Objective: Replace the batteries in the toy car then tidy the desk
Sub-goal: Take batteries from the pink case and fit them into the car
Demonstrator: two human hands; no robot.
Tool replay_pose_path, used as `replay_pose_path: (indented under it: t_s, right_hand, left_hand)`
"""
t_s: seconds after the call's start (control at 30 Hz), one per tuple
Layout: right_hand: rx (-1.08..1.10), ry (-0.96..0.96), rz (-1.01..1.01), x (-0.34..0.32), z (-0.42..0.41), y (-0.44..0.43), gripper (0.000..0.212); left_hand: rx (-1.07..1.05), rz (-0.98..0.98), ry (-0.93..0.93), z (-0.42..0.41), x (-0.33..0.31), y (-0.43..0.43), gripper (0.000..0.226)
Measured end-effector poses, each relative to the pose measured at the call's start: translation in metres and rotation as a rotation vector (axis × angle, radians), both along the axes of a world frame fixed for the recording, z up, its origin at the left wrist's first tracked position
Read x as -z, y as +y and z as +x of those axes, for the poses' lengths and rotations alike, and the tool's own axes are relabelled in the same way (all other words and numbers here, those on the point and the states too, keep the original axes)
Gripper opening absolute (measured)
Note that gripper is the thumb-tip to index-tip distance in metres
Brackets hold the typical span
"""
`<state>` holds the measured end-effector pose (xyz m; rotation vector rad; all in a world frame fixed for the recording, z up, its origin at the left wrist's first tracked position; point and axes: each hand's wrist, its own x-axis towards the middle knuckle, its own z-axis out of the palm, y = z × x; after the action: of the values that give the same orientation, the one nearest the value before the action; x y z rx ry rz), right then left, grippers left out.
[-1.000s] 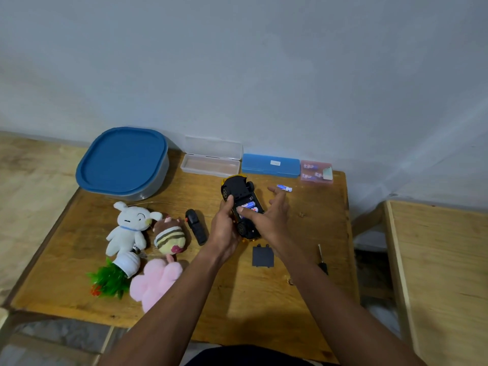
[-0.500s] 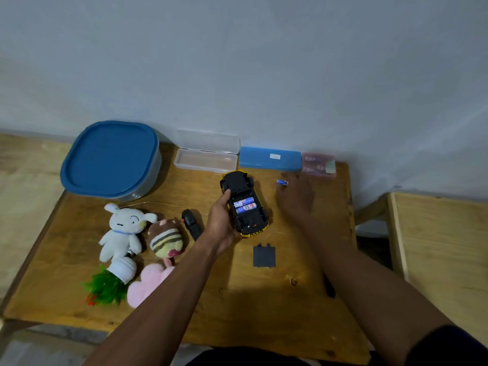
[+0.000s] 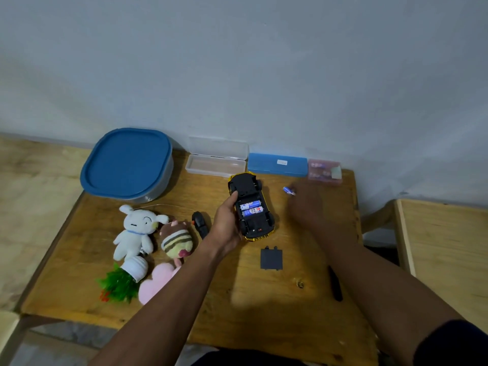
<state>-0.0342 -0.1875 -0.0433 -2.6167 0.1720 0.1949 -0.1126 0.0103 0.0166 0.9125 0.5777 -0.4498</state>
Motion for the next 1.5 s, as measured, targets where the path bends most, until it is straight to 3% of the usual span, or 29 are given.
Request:
replay_pose_path:
  t_s: [0.17,0.33,0.83,1.1,1.5]
  right_hand:
    - [0.020,-0.131,0.228,-0.014,-0.011,0.008,0.026]
    - [0.049,-0.243,0.330,-0.032,-0.028,0.014,0.026]
    - [0.204,-0.208,0.931,-0.113,-0.081,0.026,0.020]
    - [0.090,-0.263,0.937,-0.127,-0.095,0.034,0.021]
    - [0.109,-0.320,0.855,-0.121,-0.114,0.046,0.016]
  left_hand:
    - [-0.005,0.019,-0.009,-0.008,-0.004,-0.005,0.050]
    - [-0.001,0.025,-0.036,-0.015,-0.009,-0.005,0.051]
    - [0.007,-0.039,-0.106,-0.034,-0.031,0.001,0.046]
    - [0.068,-0.041,-0.187,-0.037,-0.039,-0.007,0.047]
    - [0.067,-0.056,-0.225,-0.044,-0.046,-0.018,0.049]
